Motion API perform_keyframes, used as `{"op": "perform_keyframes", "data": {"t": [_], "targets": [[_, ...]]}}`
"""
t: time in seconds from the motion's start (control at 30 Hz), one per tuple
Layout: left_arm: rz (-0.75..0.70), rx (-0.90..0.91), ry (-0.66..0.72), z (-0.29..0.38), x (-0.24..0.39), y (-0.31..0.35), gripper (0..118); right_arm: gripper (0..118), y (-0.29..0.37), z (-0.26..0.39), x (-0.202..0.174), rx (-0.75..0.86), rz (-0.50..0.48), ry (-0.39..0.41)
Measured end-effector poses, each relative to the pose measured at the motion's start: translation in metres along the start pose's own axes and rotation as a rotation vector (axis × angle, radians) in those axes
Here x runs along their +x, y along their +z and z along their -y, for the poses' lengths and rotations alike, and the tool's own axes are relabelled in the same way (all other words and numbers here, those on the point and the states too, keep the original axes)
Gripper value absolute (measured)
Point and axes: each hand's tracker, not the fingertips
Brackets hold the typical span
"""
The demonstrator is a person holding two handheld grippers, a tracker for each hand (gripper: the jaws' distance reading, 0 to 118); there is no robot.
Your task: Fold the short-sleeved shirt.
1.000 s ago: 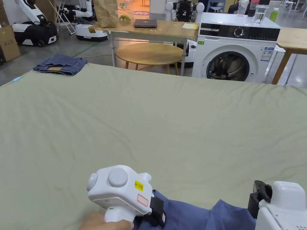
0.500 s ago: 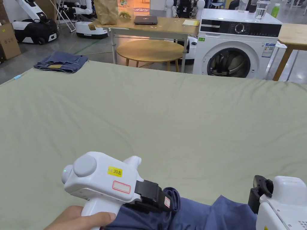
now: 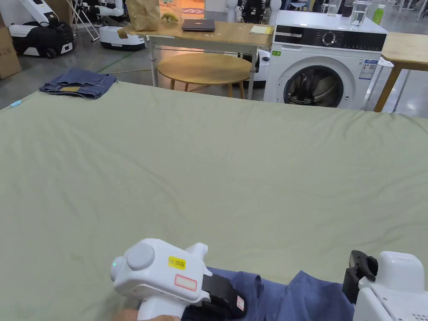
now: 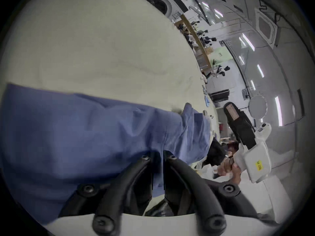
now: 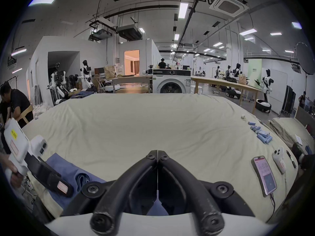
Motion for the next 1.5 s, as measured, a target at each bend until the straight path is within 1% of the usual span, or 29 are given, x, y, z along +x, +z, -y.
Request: {"op": "perform_keyframes", "data": {"t": [0.1, 0.2, 0.43, 0.6, 0.63, 0.67, 0.7, 0.73, 0.77, 0.8, 0.83, 0.87, 0.93, 1.0, 1.13, 1.2, 1.23, 1.33, 1.4, 1.43, 1.47, 1.5], "targets": [[-0.042, -0.002, 0.014, 0.004, -0.009, -0.016, 4, 0, 0.000, 0.002, 0.002, -0.004, 0.007, 0.002], [0.014, 0.027, 0.089, 0.005, -0.021, -0.015, 3, 0, 0.000, 0.004, 0.005, -0.011, 0.011, -0.003], [0.029, 0.028, 0.022, 0.008, -0.012, -0.002, 4, 0, -0.001, 0.005, 0.006, -0.018, 0.001, -0.034], [0.035, 0.115, -0.015, 0.011, -0.001, 0.047, 4, 0, 0.000, 0.000, 0.003, -0.005, -0.005, -0.022], [0.043, 0.143, -0.025, 0.012, -0.001, 0.063, 6, 0, 0.000, -0.001, 0.003, -0.002, -0.006, -0.021], [0.044, 0.162, -0.021, 0.013, -0.002, 0.074, 12, 0, 0.000, -0.002, 0.002, 0.001, -0.009, -0.021], [0.042, 0.188, -0.022, 0.014, -0.004, 0.090, 29, 0, 0.000, -0.003, 0.001, 0.006, -0.012, -0.019], [0.031, 0.208, -0.024, 0.015, -0.007, 0.106, 42, 0, 0.000, -0.005, 0.000, 0.011, -0.015, -0.017], [0.001, 0.236, -0.023, 0.016, -0.011, 0.119, 44, 0, -0.001, -0.006, -0.001, 0.014, -0.017, -0.014], [-0.007, 0.248, -0.027, 0.017, -0.015, 0.129, 54, 0, -0.001, -0.007, -0.002, 0.015, -0.020, -0.012], [-0.050, 0.266, -0.028, 0.018, -0.022, 0.141, 64, 0, -0.002, -0.008, -0.004, 0.017, -0.025, -0.010], [-0.082, 0.277, -0.026, 0.018, -0.027, 0.148, 65, 0, -0.003, -0.008, -0.005, 0.017, -0.029, -0.008], [-0.125, 0.289, -0.007, 0.020, -0.041, 0.160, 65, 0, -0.003, -0.009, -0.007, 0.018, -0.034, -0.005], [-0.106, 0.265, 0.007, 0.021, -0.055, 0.161, 65, 0, -0.004, -0.009, -0.009, 0.018, -0.037, -0.004], [-0.103, 0.159, 0.038, 0.022, -0.083, 0.141, 65, 0, -0.002, -0.009, -0.011, 0.032, -0.035, -0.003], [-0.086, 0.141, 0.052, 0.022, -0.094, 0.128, 65, 0, -0.001, -0.009, -0.012, 0.034, -0.036, -0.004], [-0.055, 0.147, 0.070, 0.022, -0.100, 0.121, 65, 0, -0.001, -0.010, -0.012, 0.034, -0.036, -0.002], [0.111, 0.219, 0.129, 0.019, -0.119, 0.115, 65, 0, 0.000, -0.010, -0.011, 0.033, -0.031, 0.003], [0.188, 0.215, 0.167, 0.019, -0.122, 0.105, 65, 0, -0.001, -0.010, -0.010, 0.030, -0.027, 0.001], [0.212, 0.204, 0.173, 0.020, -0.122, 0.100, 61, 0, -0.001, -0.009, -0.010, 0.026, -0.027, -0.001], [0.196, 0.195, 0.173, 0.020, -0.122, 0.095, 50, 0, -0.001, -0.009, -0.009, 0.022, -0.027, -0.004], [0.158, 0.190, 0.172, 0.022, -0.122, 0.092, 27, 0, -0.001, -0.009, -0.009, 0.020, -0.027, -0.005]]}}
